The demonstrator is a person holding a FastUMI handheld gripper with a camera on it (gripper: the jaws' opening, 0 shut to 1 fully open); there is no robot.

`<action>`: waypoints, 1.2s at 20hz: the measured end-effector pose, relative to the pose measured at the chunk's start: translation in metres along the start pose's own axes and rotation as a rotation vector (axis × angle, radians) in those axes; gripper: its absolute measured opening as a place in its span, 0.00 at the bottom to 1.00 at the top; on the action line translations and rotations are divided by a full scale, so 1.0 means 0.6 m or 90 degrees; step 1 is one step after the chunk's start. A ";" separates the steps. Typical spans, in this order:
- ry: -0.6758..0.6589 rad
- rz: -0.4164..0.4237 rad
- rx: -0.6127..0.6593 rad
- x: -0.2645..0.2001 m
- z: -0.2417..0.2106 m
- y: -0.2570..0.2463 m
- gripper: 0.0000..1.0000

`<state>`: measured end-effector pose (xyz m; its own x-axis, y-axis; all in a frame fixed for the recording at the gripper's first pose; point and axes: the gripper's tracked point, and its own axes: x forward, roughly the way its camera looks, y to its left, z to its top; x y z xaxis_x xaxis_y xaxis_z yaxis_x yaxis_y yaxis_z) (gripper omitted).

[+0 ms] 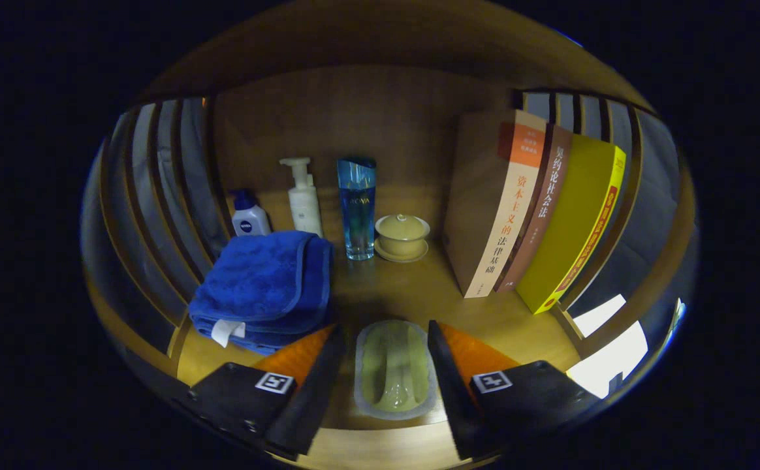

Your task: Pull open the drawer, take out the items inside it, and place them on the countertop above the cabinet.

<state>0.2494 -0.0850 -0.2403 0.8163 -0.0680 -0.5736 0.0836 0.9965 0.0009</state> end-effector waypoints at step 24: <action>-0.287 0.021 -0.009 -0.481 -0.172 -0.008 0.99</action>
<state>-0.0458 -0.0653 -0.1594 0.9862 -0.0474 -0.1586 0.0480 0.9988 -0.0003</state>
